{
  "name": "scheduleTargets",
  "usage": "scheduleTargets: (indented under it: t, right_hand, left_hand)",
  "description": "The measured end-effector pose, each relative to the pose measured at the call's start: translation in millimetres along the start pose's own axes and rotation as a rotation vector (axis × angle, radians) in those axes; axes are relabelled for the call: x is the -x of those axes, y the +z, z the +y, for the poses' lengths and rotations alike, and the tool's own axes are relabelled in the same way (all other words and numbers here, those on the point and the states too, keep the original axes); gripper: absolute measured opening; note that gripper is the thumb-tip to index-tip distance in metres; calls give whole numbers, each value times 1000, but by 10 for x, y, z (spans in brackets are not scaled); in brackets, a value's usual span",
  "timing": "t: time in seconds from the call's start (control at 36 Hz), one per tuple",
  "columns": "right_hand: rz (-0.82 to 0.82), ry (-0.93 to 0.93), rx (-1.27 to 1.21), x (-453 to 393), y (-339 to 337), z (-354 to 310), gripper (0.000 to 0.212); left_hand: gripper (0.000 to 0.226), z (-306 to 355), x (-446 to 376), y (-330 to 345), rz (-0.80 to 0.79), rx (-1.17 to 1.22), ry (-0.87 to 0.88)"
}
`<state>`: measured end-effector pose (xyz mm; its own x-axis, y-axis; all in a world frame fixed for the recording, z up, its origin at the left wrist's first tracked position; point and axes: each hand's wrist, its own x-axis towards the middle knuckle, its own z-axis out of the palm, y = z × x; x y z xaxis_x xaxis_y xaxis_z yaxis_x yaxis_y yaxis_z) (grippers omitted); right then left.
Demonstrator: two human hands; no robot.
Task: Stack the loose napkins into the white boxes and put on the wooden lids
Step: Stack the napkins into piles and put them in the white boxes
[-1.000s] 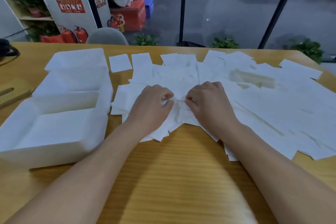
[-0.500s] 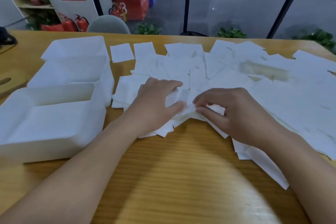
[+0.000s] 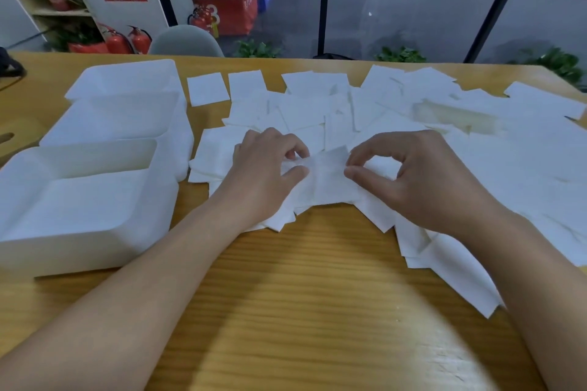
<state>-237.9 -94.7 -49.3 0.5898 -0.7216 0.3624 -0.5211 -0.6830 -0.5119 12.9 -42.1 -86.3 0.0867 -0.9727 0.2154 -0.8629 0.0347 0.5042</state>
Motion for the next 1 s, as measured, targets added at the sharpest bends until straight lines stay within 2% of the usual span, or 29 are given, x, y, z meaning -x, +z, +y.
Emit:
scheduleTargets:
  t: [0.11,0.22,0.28,0.53,0.64,0.75,0.83,0.92,1.0]
  right_hand:
    - [26,33,44,-21,137,70,22]
    - [-82,33,113,-13,245,82,52]
    - [-153,-9,131,-9,261,105,58]
    - [-154,-232,129,-40,295,197,4]
    - [-114,-231,107,-24,254,138,7]
    - [-98,-15,-29,38,110,74,10]
    - [-129,-3,-113,130,40,24,8]
    - [-158,-23,-162,190,18,-46,9]
    - [-94,-26,-262,186,-35,-149,8]
  left_hand:
    - [15,15,17,3,-26,-13,-22]
    - [16,44,29,-4,-25,-38,-36]
    - [19,45,35,-9,-38,-46,-46]
    - [22,76,73,-52,-7,-42,24]
    - [14,191,181,-124,-31,141,149]
    - [21,241,355,-158,-103,126,237]
    - [8,160,383,-195,-23,229,184]
    - [12,145,392,-264,43,344,148]
    - [14,186,417,-312,-28,452,153]
